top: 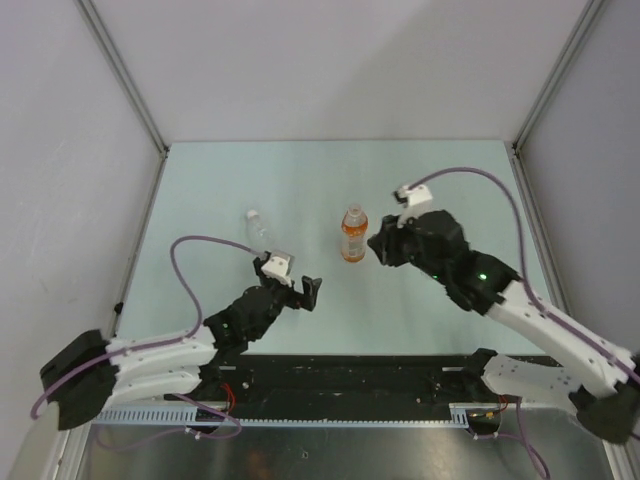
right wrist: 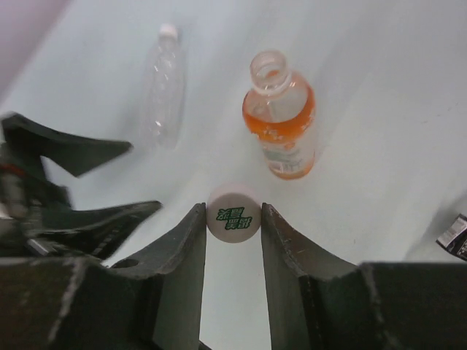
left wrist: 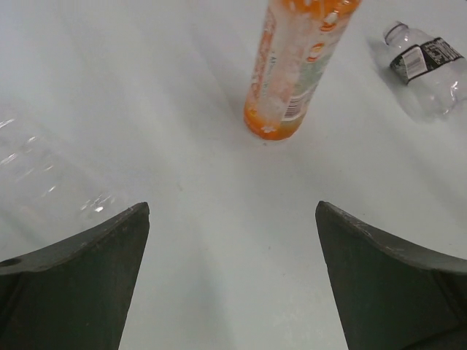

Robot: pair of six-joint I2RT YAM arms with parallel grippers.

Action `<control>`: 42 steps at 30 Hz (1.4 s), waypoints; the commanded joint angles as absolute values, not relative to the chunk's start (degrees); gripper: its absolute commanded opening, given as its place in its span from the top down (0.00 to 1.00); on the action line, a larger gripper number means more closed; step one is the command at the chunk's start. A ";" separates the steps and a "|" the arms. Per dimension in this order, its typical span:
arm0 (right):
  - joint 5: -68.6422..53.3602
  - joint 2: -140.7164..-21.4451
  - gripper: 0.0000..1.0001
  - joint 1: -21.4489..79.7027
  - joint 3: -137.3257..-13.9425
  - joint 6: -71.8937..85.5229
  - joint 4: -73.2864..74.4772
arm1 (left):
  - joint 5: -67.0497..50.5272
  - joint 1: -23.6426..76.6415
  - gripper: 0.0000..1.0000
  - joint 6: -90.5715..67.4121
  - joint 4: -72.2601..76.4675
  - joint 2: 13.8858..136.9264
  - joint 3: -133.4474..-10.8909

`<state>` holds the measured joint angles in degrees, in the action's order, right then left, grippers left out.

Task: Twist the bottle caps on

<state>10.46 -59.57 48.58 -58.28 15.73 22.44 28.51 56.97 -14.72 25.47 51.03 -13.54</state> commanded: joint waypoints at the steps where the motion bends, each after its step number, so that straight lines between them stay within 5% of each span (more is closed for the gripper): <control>1: 3.56 -50.90 0.91 43.34 -53.77 17.34 20.63 | 24.70 56.79 0.01 -7.69 51.13 64.69 -17.26; 16: -3.28 -42.52 0.91 36.63 -50.56 15.62 20.84 | 24.93 56.69 0.00 -7.18 78.50 104.76 -32.55; 42: -4.91 -41.00 0.91 34.30 -47.96 13.55 19.42 | 26.84 53.41 0.01 -18.19 79.24 119.02 -41.44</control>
